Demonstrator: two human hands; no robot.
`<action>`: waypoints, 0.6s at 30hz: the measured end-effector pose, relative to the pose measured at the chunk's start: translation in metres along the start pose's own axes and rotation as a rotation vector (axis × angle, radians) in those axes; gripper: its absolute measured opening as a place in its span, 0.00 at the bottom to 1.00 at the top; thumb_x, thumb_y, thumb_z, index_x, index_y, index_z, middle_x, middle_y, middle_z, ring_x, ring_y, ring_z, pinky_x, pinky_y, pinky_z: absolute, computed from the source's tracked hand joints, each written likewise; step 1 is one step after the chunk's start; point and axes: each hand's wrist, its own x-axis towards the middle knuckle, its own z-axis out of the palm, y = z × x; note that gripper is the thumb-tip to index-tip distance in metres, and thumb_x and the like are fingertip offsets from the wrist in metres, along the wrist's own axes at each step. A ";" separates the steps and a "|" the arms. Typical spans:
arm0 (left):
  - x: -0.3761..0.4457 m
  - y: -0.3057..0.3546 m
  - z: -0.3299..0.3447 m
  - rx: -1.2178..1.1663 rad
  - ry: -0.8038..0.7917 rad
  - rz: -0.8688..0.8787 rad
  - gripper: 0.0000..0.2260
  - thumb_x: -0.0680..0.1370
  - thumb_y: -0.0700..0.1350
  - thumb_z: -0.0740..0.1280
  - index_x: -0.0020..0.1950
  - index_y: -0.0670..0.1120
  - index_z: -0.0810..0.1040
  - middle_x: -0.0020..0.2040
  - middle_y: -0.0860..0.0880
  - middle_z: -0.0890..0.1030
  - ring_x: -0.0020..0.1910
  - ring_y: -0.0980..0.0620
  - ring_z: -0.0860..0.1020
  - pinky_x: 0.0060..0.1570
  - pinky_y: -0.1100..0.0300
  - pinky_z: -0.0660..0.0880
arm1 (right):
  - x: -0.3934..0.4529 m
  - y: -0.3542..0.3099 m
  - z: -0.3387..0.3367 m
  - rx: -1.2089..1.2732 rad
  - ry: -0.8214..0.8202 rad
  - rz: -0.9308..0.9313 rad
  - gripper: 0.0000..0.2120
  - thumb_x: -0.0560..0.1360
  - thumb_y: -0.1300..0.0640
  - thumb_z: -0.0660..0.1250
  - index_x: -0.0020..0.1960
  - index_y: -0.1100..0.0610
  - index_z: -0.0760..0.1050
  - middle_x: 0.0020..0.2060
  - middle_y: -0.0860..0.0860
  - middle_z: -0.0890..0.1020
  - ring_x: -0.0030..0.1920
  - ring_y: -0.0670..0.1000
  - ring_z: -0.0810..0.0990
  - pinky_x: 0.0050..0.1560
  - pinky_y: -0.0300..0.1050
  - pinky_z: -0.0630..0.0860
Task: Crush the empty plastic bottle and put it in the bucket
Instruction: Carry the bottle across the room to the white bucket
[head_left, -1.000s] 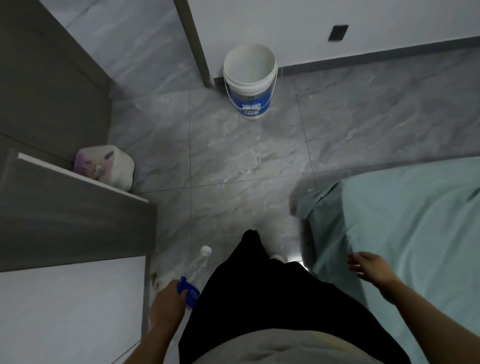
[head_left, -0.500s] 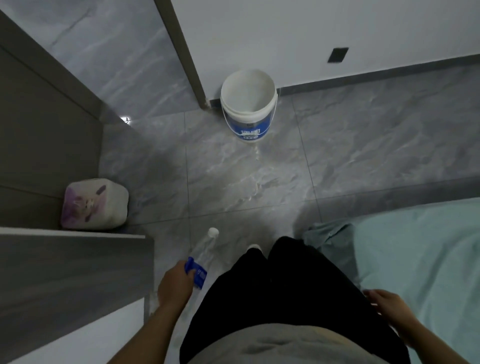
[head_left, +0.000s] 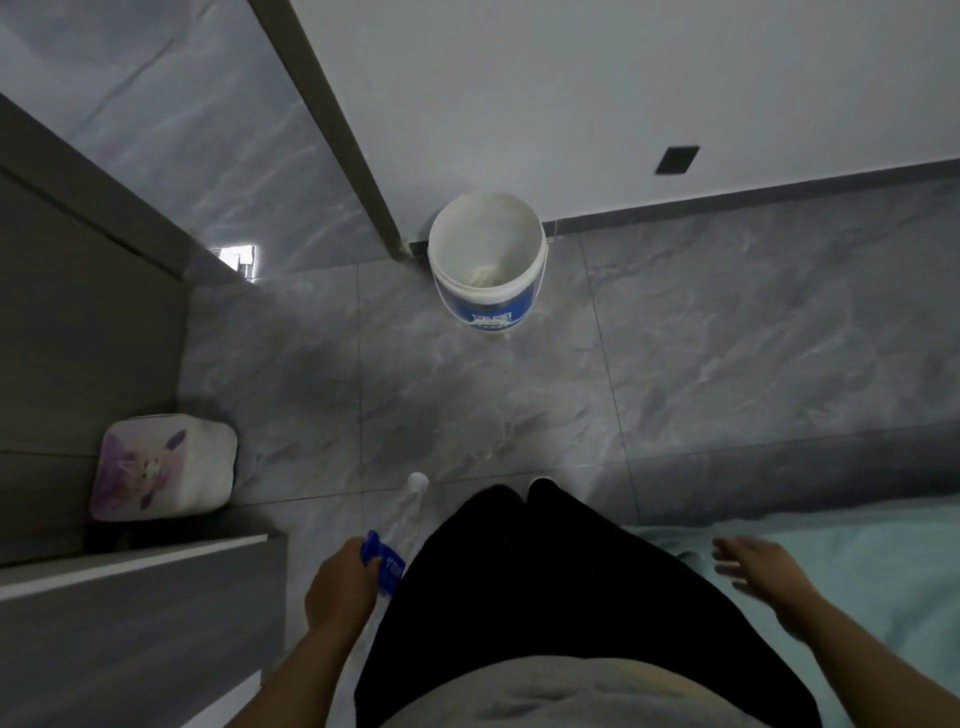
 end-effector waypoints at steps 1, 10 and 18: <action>0.001 0.002 -0.002 -0.011 -0.009 -0.019 0.06 0.77 0.43 0.59 0.48 0.44 0.75 0.47 0.41 0.81 0.45 0.43 0.77 0.43 0.55 0.70 | 0.008 -0.019 -0.001 -0.002 0.001 -0.031 0.12 0.77 0.61 0.56 0.52 0.68 0.74 0.54 0.68 0.78 0.48 0.58 0.75 0.47 0.50 0.69; 0.048 0.025 -0.035 -0.070 -0.104 -0.138 0.06 0.77 0.43 0.59 0.44 0.45 0.74 0.46 0.41 0.81 0.44 0.43 0.77 0.44 0.54 0.71 | 0.054 -0.130 0.019 -0.097 -0.042 -0.083 0.16 0.78 0.61 0.54 0.58 0.71 0.72 0.55 0.67 0.78 0.51 0.61 0.76 0.50 0.53 0.72; 0.142 0.082 -0.097 -0.052 -0.044 -0.012 0.04 0.77 0.44 0.60 0.44 0.46 0.73 0.45 0.42 0.81 0.43 0.45 0.77 0.44 0.54 0.72 | 0.066 -0.149 0.031 -0.201 -0.052 -0.026 0.12 0.76 0.68 0.56 0.50 0.75 0.75 0.47 0.68 0.77 0.43 0.58 0.74 0.37 0.43 0.73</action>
